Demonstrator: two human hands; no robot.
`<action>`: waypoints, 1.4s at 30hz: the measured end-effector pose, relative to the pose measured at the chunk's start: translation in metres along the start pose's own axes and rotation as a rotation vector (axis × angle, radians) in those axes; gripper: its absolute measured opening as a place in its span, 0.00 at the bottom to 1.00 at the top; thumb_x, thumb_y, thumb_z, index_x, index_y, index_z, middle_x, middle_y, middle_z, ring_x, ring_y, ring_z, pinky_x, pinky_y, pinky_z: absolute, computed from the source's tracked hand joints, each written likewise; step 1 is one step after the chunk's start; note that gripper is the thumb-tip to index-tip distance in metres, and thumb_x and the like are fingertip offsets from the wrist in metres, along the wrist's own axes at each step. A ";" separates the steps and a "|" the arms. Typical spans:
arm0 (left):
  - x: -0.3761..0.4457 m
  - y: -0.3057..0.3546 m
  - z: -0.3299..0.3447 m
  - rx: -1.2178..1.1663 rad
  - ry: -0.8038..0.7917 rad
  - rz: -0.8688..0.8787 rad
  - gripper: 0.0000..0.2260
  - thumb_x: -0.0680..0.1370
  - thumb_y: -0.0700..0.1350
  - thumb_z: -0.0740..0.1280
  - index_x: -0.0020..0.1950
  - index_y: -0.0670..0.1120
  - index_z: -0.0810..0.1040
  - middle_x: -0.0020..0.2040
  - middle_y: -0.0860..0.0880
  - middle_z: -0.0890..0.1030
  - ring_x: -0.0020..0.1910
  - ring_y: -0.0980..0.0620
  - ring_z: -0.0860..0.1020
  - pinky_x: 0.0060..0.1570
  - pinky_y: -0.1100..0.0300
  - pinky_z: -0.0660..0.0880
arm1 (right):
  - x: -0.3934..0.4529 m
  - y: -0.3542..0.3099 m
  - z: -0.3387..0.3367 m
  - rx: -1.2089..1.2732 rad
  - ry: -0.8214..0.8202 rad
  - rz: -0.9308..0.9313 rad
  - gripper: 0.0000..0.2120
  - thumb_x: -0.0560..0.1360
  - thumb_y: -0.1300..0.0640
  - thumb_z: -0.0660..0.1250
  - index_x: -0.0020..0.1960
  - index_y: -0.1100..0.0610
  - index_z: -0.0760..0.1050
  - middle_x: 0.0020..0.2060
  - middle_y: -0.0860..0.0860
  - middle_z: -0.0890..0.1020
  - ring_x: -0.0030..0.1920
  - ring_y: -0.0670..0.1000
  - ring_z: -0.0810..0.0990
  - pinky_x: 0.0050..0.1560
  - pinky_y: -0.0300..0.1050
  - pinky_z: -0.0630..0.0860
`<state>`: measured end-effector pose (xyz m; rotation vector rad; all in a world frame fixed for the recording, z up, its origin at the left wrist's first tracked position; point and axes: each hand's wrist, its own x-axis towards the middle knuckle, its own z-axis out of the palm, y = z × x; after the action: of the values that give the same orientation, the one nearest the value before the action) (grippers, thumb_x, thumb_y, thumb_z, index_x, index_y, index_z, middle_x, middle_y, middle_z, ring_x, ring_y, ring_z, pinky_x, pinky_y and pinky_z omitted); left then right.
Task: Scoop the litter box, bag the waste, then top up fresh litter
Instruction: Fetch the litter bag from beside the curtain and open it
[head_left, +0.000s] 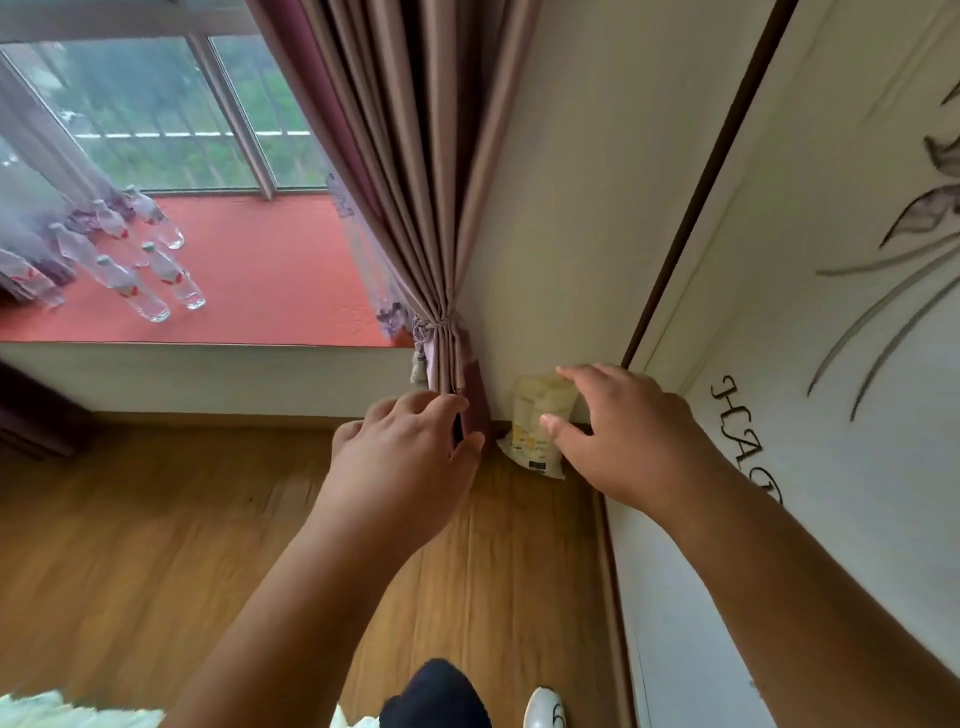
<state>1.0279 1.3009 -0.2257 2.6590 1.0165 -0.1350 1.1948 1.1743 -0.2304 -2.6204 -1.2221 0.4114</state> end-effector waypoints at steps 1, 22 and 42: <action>0.018 0.000 0.001 -0.005 -0.007 0.001 0.23 0.84 0.63 0.54 0.79 0.61 0.63 0.80 0.57 0.66 0.79 0.50 0.62 0.74 0.45 0.61 | 0.015 0.004 0.001 0.003 -0.008 0.007 0.29 0.80 0.38 0.59 0.79 0.45 0.60 0.76 0.46 0.69 0.73 0.53 0.69 0.69 0.56 0.70; 0.399 -0.012 0.093 -0.035 -0.222 0.175 0.25 0.78 0.61 0.57 0.74 0.56 0.74 0.74 0.52 0.74 0.74 0.46 0.70 0.71 0.43 0.70 | 0.298 0.104 0.095 0.083 -0.182 0.346 0.28 0.81 0.38 0.60 0.77 0.46 0.63 0.74 0.49 0.70 0.72 0.56 0.71 0.69 0.57 0.70; 0.572 -0.039 0.452 0.008 -0.383 0.016 0.26 0.83 0.54 0.61 0.81 0.51 0.62 0.78 0.49 0.67 0.75 0.44 0.69 0.69 0.45 0.69 | 0.496 0.277 0.407 0.251 -0.299 0.393 0.31 0.80 0.48 0.66 0.79 0.55 0.61 0.76 0.54 0.68 0.74 0.58 0.68 0.71 0.59 0.70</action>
<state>1.4365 1.5569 -0.7735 2.5092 0.8667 -0.6177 1.5577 1.4162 -0.7761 -2.6298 -0.6572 0.9873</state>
